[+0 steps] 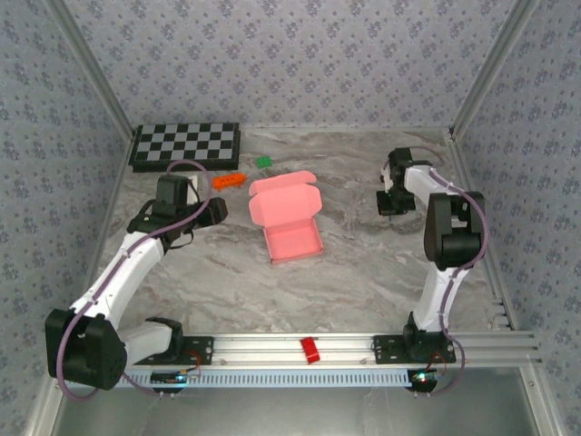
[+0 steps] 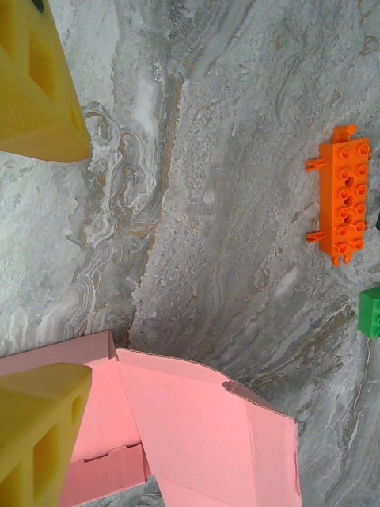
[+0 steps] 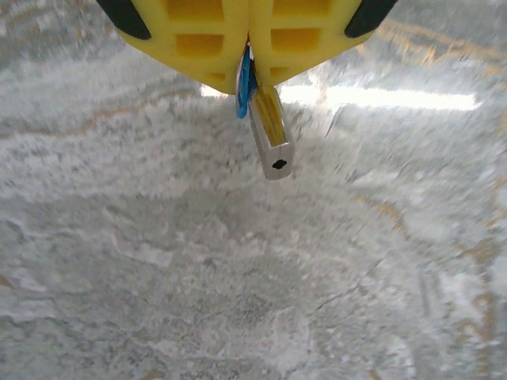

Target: Fold the paper box

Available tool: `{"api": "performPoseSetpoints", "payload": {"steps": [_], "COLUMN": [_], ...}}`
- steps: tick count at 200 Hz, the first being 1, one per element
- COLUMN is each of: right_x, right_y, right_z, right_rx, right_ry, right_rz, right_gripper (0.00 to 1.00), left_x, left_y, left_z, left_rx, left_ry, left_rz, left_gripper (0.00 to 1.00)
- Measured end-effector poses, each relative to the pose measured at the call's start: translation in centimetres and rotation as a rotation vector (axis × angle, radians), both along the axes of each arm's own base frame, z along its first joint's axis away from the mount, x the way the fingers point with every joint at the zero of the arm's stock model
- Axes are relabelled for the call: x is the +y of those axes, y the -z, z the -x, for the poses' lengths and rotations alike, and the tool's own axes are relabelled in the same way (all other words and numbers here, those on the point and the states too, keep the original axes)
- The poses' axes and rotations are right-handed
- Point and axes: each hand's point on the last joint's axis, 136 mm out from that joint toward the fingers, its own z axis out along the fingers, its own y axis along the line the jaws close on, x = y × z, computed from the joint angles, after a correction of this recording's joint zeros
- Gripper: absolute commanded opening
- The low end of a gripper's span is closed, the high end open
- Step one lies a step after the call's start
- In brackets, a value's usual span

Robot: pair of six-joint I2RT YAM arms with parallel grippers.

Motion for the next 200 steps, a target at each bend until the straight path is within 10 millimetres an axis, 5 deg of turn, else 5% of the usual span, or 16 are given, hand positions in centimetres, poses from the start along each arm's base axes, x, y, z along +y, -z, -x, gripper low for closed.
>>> {"api": "performPoseSetpoints", "payload": {"steps": [72,121,200], "right_x": [4.9,9.4,17.3], "right_y": [-8.7,-9.7,-11.8], "right_z": [2.5,6.3,9.7], "right_rx": [-0.237,-0.260,-0.316], "right_ry": [-0.089,-0.215,-0.458], "right_rz": [-0.147,-0.200,-0.272], "right_gripper": [0.00,0.00,0.00], "left_x": [0.0,0.0,-0.5], "left_y": [-0.1,0.4,0.5], "left_z": [0.0,0.1,0.0], "left_rx": [-0.001,0.006,-0.003], "left_ry": [-0.003,-0.007,-0.005], "left_rz": [0.003,0.006,0.044], "left_gripper": [0.67,0.67,0.67]}}
